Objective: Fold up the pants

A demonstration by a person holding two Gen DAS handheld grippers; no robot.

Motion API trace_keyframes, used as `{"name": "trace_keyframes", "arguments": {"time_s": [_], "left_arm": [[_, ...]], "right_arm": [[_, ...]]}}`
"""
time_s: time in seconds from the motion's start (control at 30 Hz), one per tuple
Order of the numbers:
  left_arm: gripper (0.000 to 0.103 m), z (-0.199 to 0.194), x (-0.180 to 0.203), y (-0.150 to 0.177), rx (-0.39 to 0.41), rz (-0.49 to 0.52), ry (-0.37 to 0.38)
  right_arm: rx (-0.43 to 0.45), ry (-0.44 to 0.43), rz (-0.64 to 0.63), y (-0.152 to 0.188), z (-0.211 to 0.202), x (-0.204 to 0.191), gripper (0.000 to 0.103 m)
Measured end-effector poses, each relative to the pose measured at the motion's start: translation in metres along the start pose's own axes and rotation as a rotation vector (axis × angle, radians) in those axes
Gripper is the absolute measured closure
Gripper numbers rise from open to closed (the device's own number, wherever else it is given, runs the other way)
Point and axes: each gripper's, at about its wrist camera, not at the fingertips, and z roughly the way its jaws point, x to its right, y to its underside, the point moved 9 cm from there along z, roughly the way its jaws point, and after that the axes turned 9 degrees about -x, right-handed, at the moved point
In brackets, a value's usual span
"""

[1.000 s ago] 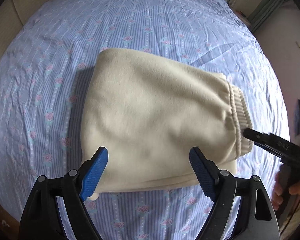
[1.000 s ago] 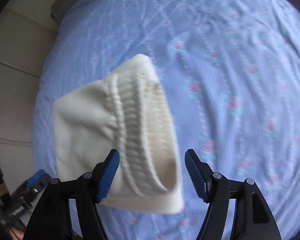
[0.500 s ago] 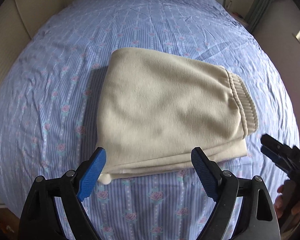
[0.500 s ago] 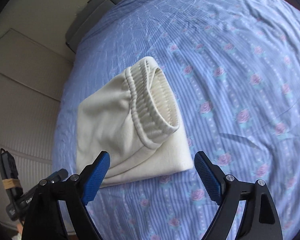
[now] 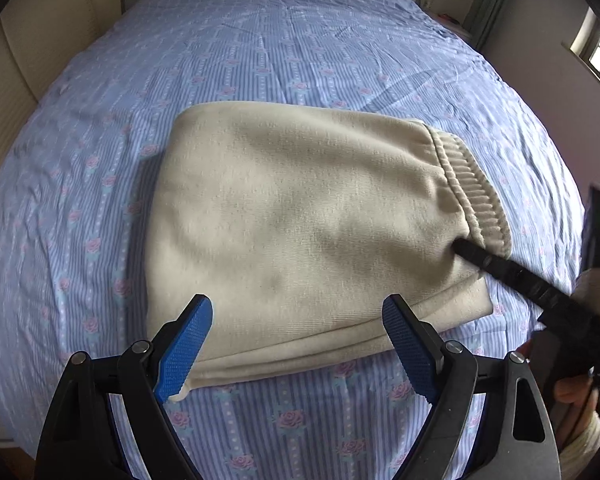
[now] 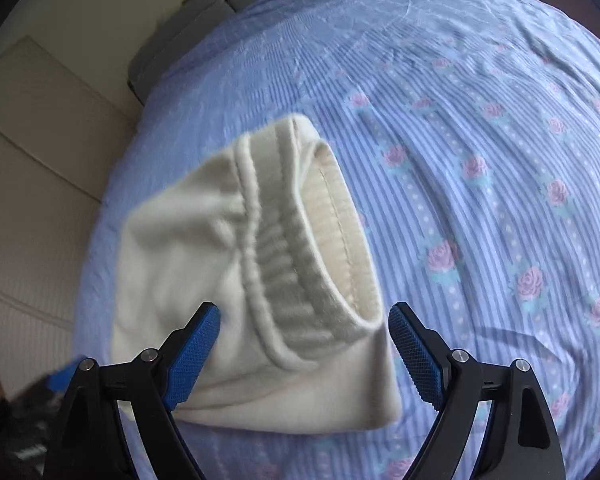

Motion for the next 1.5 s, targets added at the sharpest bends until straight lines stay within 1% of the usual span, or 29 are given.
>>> {"name": "trace_keyframes", "arguments": {"time_s": [0.03,0.07,0.13,0.17,0.2,0.23,0.4,0.43,0.5,0.6,0.7,0.73,0.77,0.83,0.87,0.9,1.0,1.07,1.17,1.2,1.27,1.3,1.37,1.43,1.47,1.5], "left_arm": [[0.016,0.000,0.000,0.000,0.001,0.000,0.001],[0.016,0.001,-0.001,-0.001,0.001,-0.001,0.000],[0.016,0.002,-0.005,0.000,0.001,-0.009,-0.005],[0.016,0.003,-0.008,0.000,0.002,-0.019,-0.008],[0.016,0.005,-0.011,0.000,0.000,-0.031,-0.009],[0.016,0.007,-0.014,0.000,-0.005,-0.044,-0.008],[0.016,0.022,-0.029,0.002,-0.048,-0.113,0.017],[0.016,0.024,-0.030,0.002,-0.050,-0.123,0.022],[0.016,0.027,-0.034,0.001,-0.052,-0.132,0.028],[0.016,0.031,-0.037,-0.001,-0.057,-0.147,0.039],[0.016,0.035,-0.042,-0.005,-0.060,-0.189,0.065],[0.016,0.036,-0.045,-0.007,-0.058,-0.199,0.069],[0.016,0.036,-0.049,-0.009,-0.056,-0.211,0.071],[0.016,0.035,-0.057,-0.014,-0.050,-0.232,0.085],[0.016,0.035,-0.060,-0.016,-0.048,-0.236,0.086],[0.016,0.034,-0.067,-0.019,-0.044,-0.240,0.083],[0.015,0.031,-0.087,-0.026,-0.033,-0.268,0.105],[0.012,0.030,-0.105,-0.031,-0.022,-0.284,0.129],[0.010,0.036,-0.127,-0.038,-0.026,-0.296,0.176],[0.010,0.040,-0.131,-0.042,-0.030,-0.271,0.187],[0.010,0.048,-0.130,-0.047,-0.047,-0.204,0.223],[0.010,0.054,-0.128,-0.050,-0.063,-0.181,0.265],[0.010,0.067,-0.126,-0.056,-0.088,-0.148,0.323],[0.010,0.081,-0.128,-0.064,-0.100,-0.132,0.330],[0.011,0.088,-0.127,-0.067,-0.112,-0.133,0.347],[0.011,0.095,-0.124,-0.071,-0.125,-0.133,0.392]], "right_arm": [[-0.017,-0.032,0.029,0.004,0.005,0.006,0.016],[-0.033,-0.081,0.077,0.008,0.008,0.012,0.015],[-0.070,-0.227,0.197,0.016,0.015,0.023,0.015],[-0.084,-0.272,0.233,0.018,0.019,0.025,0.015],[-0.090,-0.305,0.254,0.019,0.019,0.026,0.015],[-0.092,-0.326,0.257,0.020,0.020,0.025,0.015],[-0.140,-0.488,0.278,0.019,0.022,0.021,0.015],[-0.151,-0.512,0.290,0.012,0.033,0.025,0.015],[-0.180,-0.531,0.305,0.007,0.040,0.027,0.015],[-0.193,-0.511,0.283,-0.005,0.050,0.023,0.015],[-0.192,-0.500,0.311,-0.014,0.063,0.025,0.015],[-0.195,-0.482,0.317,-0.016,0.065,0.026,0.018],[-0.196,-0.446,0.318,-0.015,0.063,0.027,0.029],[-0.192,-0.363,0.328,-0.016,0.058,0.028,0.047],[-0.189,-0.334,0.332,-0.017,0.056,0.025,0.050],[-0.189,-0.288,0.320,-0.019,0.053,0.022,0.052],[-0.180,-0.127,0.235,-0.025,0.043,0.009,0.054],[-0.181,-0.067,0.205,-0.028,0.042,0.004,0.054],[-0.185,-0.029,0.196,-0.032,0.045,0.003,0.054],[-0.184,-0.001,0.177,-0.033,0.046,0.000,0.054],[-0.176,0.041,0.149,-0.040,0.053,-0.011,0.054],[-0.177,0.049,0.154,-0.041,0.056,-0.013,0.054],[-0.178,0.058,0.178,-0.044,0.061,-0.013,0.054],[-0.176,0.079,0.170,-0.048,0.070,-0.024,0.053],[-0.175,0.090,0.164,-0.048,0.072,-0.021,0.053],[-0.175,0.104,0.156,-0.051,0.077,-0.022,0.052]]}}
